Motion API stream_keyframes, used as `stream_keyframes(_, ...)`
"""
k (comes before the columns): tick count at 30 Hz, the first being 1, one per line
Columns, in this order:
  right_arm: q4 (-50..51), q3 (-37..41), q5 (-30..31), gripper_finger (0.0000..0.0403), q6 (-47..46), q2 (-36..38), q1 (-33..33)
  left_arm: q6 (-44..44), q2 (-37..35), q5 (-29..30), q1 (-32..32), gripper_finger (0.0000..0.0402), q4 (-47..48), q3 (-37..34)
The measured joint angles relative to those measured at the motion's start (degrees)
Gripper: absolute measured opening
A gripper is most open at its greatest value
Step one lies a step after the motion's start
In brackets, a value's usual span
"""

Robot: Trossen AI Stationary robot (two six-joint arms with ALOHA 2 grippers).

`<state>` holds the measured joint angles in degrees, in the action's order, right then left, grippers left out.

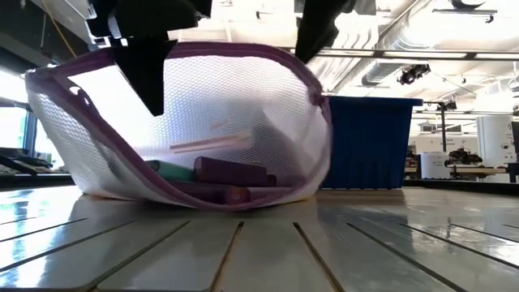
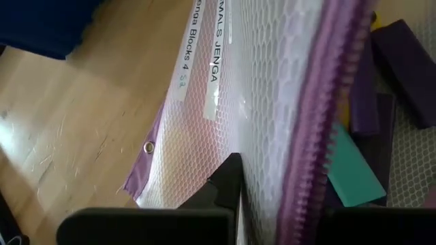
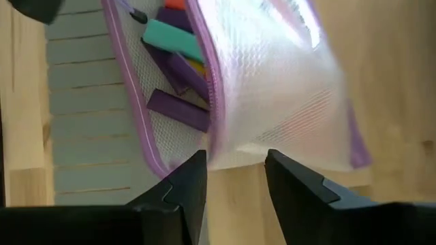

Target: Sort blocks

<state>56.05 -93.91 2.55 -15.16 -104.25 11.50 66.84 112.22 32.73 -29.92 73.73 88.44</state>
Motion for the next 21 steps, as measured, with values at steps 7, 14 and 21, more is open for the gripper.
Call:
stream_keyframes(7,8.59,-10.17,7.98,0.0135,-0.04,0.0,3.93,-4.18,0.0,-1.14,-1.81,0.0012,-0.22,0.0)
stream_keyframes(14,15.03,-19.12,15.21,0.0135,-5.32,0.04,7.32,-4.48,0.0,-6.16,-4.96,0.0053,-0.24,0.0)
stream_keyframes(21,15.72,-22.3,17.64,0.0135,-8.34,0.09,8.82,-8.86,0.0,-11.96,-6.72,0.0107,-1.72,0.0)
